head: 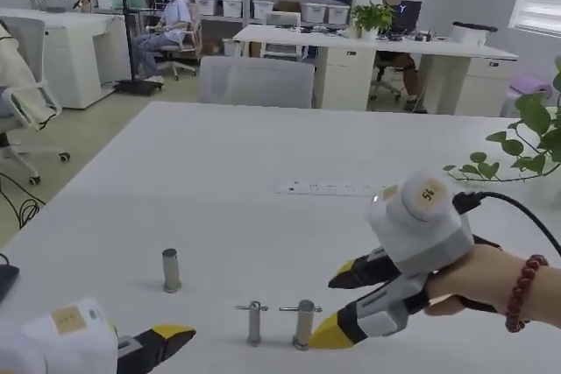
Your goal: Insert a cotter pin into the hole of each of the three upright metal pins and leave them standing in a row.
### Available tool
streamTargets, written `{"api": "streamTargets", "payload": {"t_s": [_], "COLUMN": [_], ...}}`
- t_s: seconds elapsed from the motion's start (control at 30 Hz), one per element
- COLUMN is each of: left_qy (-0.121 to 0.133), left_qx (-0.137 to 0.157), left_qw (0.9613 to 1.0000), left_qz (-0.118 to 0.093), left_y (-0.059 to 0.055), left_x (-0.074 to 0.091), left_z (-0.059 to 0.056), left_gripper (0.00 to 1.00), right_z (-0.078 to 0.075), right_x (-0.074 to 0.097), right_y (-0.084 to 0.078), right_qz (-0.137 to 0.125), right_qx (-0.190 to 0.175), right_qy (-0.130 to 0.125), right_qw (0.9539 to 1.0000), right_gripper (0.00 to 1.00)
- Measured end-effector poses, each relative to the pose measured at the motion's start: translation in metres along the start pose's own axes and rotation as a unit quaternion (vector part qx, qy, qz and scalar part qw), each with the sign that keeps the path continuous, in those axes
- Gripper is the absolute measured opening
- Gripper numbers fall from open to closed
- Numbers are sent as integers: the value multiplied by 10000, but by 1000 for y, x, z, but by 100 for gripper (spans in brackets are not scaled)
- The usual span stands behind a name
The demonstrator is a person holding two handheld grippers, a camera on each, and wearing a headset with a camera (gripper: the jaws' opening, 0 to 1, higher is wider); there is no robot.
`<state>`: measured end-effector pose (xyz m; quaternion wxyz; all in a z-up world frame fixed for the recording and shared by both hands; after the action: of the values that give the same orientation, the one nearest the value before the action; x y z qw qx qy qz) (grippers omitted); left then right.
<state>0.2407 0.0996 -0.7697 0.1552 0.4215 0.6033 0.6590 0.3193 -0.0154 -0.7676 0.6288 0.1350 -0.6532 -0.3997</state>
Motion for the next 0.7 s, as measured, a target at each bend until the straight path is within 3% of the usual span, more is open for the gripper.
{"api": "streamTargets", "payload": {"t_s": [0.3, 0.7], "left_qy": [215, 236], "left_qx": [152, 107], "left_qw": [9996, 9997], "left_qz": [-120, 17], "left_y": [5, 1], "left_x": [8, 12], "left_z": [10, 7], "left_gripper": [78, 77], "right_z": [8, 27], "right_x": [19, 37], "right_y": [-7, -13], "right_qz": [-253, -584], "right_qx": [-161, -295], "right_qy": [-172, -420], "right_qw": [9994, 9970], "right_gripper": [62, 71]}}
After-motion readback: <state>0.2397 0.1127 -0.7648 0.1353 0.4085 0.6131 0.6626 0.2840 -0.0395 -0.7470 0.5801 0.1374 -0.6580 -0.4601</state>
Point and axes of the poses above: the centre of the closed fingertips' face, and the gripper's own axes: x roughly backward along the fingers, z roughly to its left, y roughly out of its top, the point moved 2 cm from there along x, roughly backward along the fingers, and after that the axes turned 4 degrees about -x, right-handed, at the moved point
